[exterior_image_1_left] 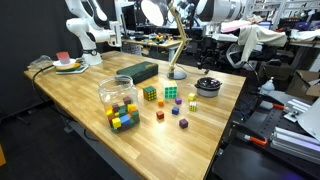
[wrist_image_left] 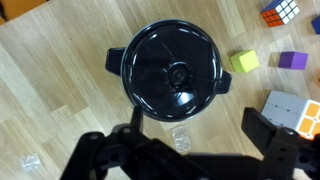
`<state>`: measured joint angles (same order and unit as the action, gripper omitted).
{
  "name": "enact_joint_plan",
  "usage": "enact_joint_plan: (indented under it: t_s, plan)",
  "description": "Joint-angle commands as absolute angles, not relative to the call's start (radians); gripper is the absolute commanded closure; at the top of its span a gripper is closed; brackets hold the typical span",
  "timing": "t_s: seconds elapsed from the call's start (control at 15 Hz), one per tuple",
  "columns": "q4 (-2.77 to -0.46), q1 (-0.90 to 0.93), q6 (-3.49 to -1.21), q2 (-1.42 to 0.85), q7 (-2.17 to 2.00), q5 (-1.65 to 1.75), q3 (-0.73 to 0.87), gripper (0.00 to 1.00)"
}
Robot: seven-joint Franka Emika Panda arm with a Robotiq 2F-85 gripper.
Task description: Remove the black lid from the grey pot
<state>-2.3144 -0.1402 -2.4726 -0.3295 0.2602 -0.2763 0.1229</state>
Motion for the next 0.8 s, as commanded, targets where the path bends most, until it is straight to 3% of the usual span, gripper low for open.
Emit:
enact_joint_plan:
  t_s: [0.0, 0.73]
  plan:
    - [-2.26, -0.19, -2.456, -0.378, 0.246, -0.288, 0.093, 0.0]
    - [-2.279, -0.198, -2.423, -0.377, 0.192, -0.285, 0.079, 0.0]
